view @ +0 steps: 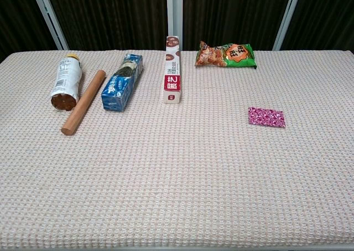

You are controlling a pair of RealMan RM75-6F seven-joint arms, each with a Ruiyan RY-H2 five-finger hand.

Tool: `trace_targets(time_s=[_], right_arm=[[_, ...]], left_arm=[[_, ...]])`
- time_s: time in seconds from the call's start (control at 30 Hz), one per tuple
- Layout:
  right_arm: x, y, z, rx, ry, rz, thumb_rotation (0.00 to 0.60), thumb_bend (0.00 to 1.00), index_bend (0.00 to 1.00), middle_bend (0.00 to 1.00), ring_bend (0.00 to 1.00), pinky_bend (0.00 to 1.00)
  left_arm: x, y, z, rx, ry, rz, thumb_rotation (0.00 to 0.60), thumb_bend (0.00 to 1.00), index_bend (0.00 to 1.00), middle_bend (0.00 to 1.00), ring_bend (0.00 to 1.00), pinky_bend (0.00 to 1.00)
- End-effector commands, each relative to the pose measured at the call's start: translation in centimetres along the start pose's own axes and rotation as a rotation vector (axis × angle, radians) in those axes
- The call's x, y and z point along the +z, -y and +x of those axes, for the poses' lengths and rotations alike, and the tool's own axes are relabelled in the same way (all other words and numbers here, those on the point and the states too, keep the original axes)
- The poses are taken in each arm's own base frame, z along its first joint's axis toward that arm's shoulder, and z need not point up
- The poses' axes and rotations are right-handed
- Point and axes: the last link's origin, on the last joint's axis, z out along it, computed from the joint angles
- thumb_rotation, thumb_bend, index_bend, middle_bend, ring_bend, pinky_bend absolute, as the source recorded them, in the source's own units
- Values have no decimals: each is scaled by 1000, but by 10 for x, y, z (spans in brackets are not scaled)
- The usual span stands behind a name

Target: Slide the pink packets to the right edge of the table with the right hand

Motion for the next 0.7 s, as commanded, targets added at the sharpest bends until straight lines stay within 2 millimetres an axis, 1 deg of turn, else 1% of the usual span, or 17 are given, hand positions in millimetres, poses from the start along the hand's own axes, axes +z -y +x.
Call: trace_targets(time_s=[0.03, 0.4, 0.5, 0.53, 0.57, 0.6, 0.63, 0.67, 0.7], right_arm=[[0, 0, 0, 1, 1, -1, 333, 0, 84, 117, 0, 13], [-2, -2, -2, 16, -3, -2, 335, 0, 85, 118, 0, 13], [2, -2, -1, 25, -27, 14, 336, 0, 100, 146, 6, 24], [5, -2, -1, 27, -41, 22, 338, 0, 114, 171, 27, 56], [9, -1, -1, 32, -57, 34, 338, 0, 139, 212, 73, 130], [13, 0, -2, 35, -68, 47, 338, 4, 163, 257, 131, 226], [16, 1, -3, 38, -76, 58, 341, 18, 189, 319, 222, 374], [22, 3, -3, 42, -83, 73, 347, 43, 205, 392, 341, 545], [27, 6, -3, 51, -90, 84, 361, 82, 211, 479, 484, 715]], left_arm=[[-1, 0, -1, -6, 11, -2, 600, 33, 278, 277, 200, 259], [-2, -5, -1, -24, 39, -31, 600, 32, 279, 277, 200, 260], [-2, -7, 0, -35, 46, -35, 600, 32, 278, 277, 199, 260], [-2, -7, -1, -37, 48, -35, 600, 32, 278, 277, 199, 260], [-2, -7, -1, -41, 51, -34, 600, 32, 278, 277, 199, 260], [-3, -7, -2, -45, 55, -33, 600, 32, 278, 277, 199, 260], [-3, -6, -3, -47, 59, -32, 600, 32, 278, 277, 199, 260], [-4, -6, -4, -48, 64, -33, 600, 32, 278, 277, 200, 260], [-5, -6, -5, -46, 68, -33, 600, 32, 279, 277, 199, 260]])
